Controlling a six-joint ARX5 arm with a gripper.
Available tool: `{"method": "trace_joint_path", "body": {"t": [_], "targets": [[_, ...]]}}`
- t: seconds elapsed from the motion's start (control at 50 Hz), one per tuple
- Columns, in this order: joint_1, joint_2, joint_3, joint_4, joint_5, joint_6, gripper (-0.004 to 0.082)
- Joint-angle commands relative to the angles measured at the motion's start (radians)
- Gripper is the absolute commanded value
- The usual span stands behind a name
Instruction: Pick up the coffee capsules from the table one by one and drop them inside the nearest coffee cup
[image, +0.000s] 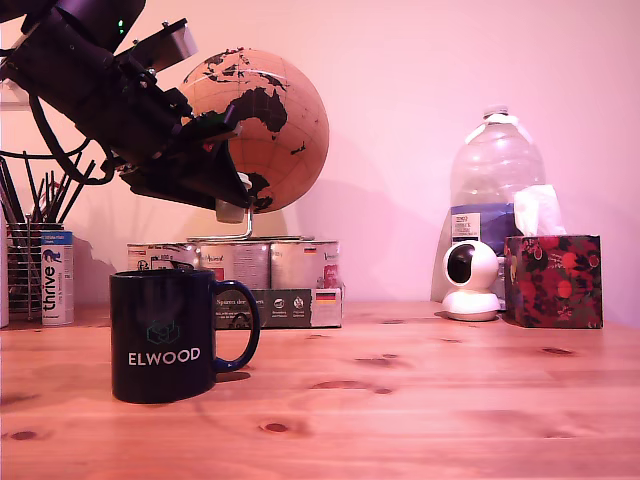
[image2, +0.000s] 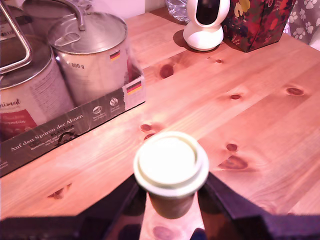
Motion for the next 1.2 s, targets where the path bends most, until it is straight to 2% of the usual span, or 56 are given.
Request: {"method": "trace_joint_path", "body": {"t": [0.0,0.32,0.5,0.58,1.18], "targets": [[0.006,-0.001,-0.014,0.029,-0.009,-0.006,0.0196],[0.006,-0.002,-0.014,0.008,-0.005,-0.006,0.0196],[0.006,-0.018,-0.014,-0.067,-0.005,-0.005,0.0196],[0.006,-0.034,-0.014,-0.093,-0.005,0.01,0.0196],[0.015,-0.169,-0.035,-0.31,-0.006,0.009,0.0196]]}}
